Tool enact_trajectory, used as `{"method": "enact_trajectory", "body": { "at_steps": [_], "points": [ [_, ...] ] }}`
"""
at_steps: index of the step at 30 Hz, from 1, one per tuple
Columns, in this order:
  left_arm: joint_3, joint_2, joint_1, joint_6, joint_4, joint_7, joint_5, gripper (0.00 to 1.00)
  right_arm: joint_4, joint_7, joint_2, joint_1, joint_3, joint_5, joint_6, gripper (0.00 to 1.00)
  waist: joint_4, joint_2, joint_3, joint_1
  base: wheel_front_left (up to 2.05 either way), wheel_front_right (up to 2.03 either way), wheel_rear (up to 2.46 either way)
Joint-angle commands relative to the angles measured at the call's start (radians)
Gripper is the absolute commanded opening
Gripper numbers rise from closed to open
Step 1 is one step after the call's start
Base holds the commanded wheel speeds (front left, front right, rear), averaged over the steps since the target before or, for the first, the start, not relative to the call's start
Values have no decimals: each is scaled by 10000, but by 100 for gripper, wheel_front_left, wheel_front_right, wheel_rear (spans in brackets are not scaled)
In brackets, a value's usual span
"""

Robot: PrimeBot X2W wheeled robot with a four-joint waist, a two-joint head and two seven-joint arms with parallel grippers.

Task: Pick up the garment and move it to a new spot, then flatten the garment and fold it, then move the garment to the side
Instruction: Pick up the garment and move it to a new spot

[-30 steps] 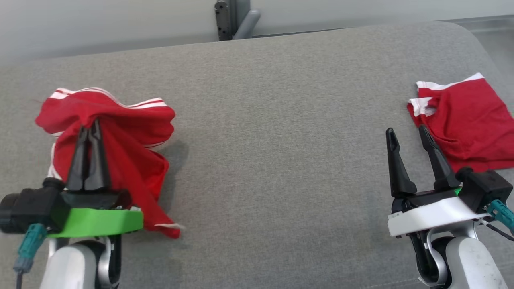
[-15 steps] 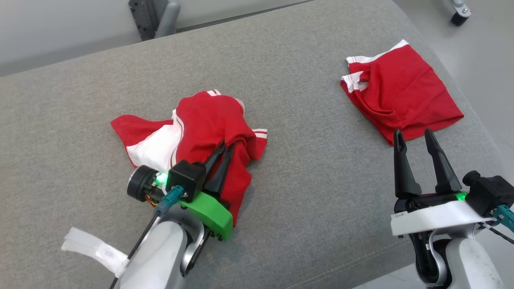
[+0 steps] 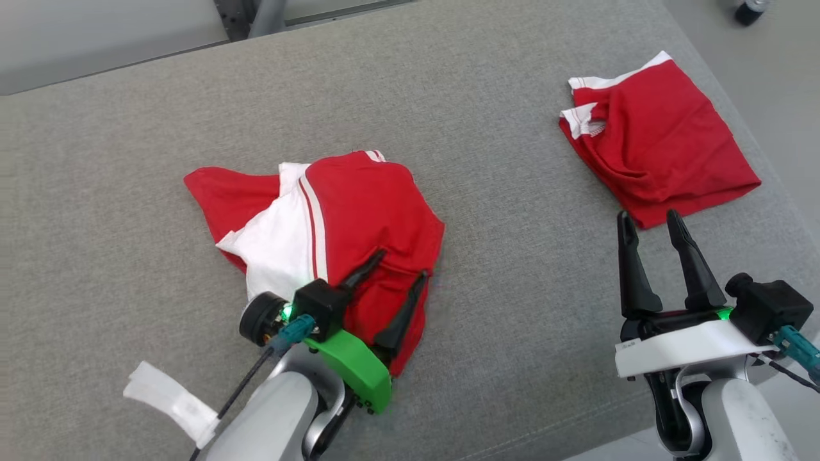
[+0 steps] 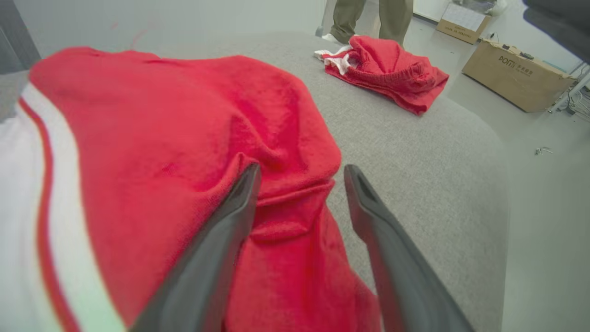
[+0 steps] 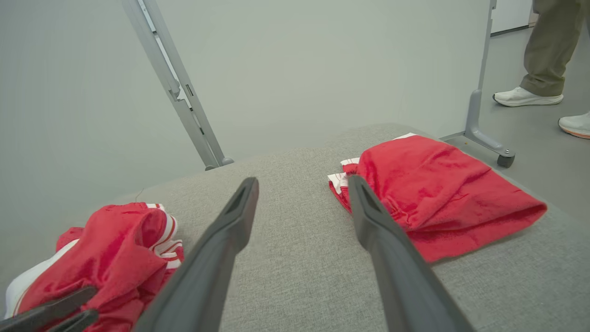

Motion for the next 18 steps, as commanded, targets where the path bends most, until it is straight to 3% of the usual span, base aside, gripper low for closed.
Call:
{"method": "enact_trajectory", "body": {
  "at_steps": [1, 4, 12, 18],
  "points": [
    [170, 104, 61, -7, -238, -259, -102, 100, -13, 68, -9, -35, 5, -115, -3, 100, 560, 0, -386, 1, 0, 0, 0],
    [657, 295, 348, 306, -798, -581, -295, 100, -77, 187, -11, 20, -24, -266, -3, 100, 936, 0, -606, 1, 0, 0, 0],
    [2586, 971, 1063, 1665, -2272, -850, -467, 100, -246, 525, -9, 254, -2, -584, -3, 100, 1742, 0, -1118, 1, 0, 0, 0],
    [3923, 1454, 1869, 2174, -2917, -879, -493, 100, -277, 767, -94, 409, 154, -817, -3, 100, 2040, 0, -1404, 1, 0, 0, 0]
  ]
}}
